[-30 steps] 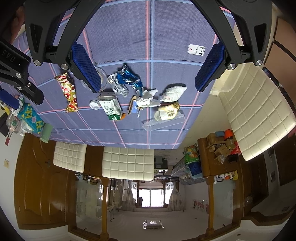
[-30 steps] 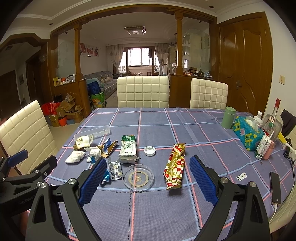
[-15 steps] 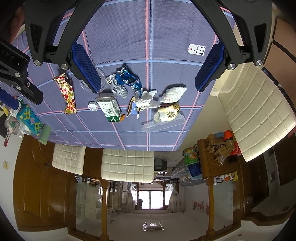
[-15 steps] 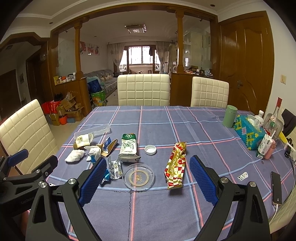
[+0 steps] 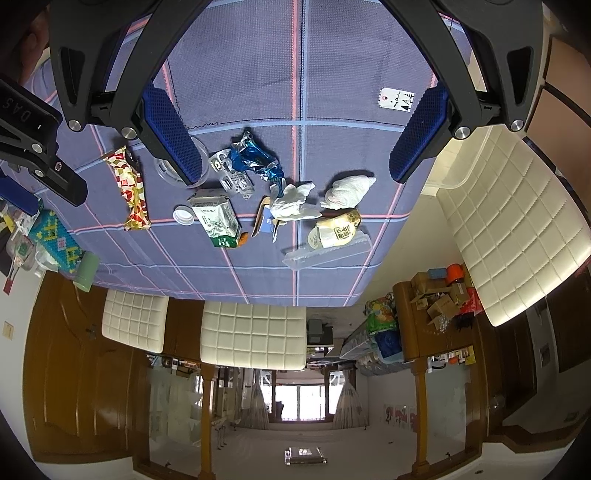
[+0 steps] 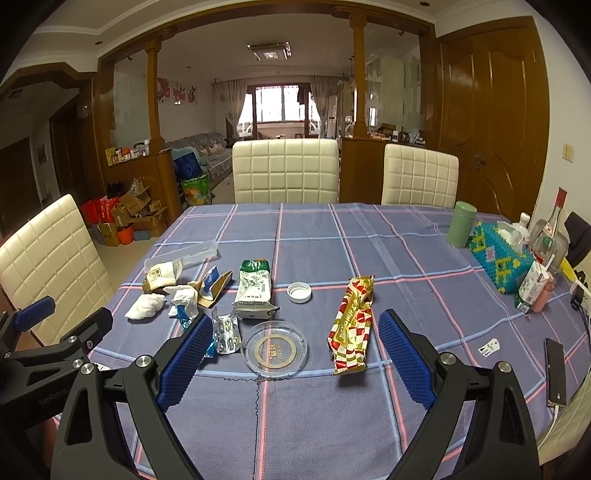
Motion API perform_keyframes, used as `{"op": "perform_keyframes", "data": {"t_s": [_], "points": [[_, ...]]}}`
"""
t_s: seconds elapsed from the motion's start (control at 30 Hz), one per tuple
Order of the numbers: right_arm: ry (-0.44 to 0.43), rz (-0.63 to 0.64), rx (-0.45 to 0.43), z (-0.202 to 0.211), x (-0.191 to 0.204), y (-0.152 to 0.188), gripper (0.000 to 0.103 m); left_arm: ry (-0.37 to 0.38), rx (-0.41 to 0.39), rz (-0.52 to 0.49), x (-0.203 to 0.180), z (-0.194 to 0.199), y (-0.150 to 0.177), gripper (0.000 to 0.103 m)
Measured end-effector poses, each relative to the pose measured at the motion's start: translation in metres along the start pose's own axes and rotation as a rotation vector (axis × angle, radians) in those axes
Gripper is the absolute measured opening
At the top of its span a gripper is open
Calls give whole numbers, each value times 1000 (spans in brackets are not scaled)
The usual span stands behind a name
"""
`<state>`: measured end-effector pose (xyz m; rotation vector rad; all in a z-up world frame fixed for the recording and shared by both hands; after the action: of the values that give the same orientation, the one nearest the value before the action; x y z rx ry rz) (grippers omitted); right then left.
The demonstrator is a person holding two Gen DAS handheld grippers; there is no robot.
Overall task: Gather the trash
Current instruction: 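Reach the left gripper to the blue foil wrapper and close on it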
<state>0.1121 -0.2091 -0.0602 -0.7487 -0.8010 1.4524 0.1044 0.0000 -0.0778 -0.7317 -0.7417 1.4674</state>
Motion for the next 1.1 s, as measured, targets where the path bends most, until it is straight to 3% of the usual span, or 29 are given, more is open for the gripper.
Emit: {"op": "perform_keyframes", "data": {"t_s": [0.17,0.3,0.53,0.77,0.9,1.0,1.1], "points": [[9,-4,24,-16,-5,4,89,-3,27,2,0,-14,4,100],[-2,-1,35,-39,-11,15,89,17,93,31,4,-37,15,100],[-81,33,230,-103,-4,67,89,48,282,19,-6,-98,53,100],[-120,29,272,-133,-5,74,88,32,344,-6,-18,-140,57,100],[-129,73,264,-142,4,74,88,28,381,21,-17,-162,58,81],[-139,81,265,-147,8,72,88,69,431,55,-18,-176,63,80],[-139,80,266,-151,9,72,88,88,407,45,-22,-176,58,81]]}}
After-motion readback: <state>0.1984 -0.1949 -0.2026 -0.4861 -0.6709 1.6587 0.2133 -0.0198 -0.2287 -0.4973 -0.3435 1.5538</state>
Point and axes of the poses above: each gripper's, at about its wrist camera, not at the fingertips, and z roughly against the way its jaws point, x to its left, y to its underside, the point moved 10 cm from there along -z, roughly the way its jaws point
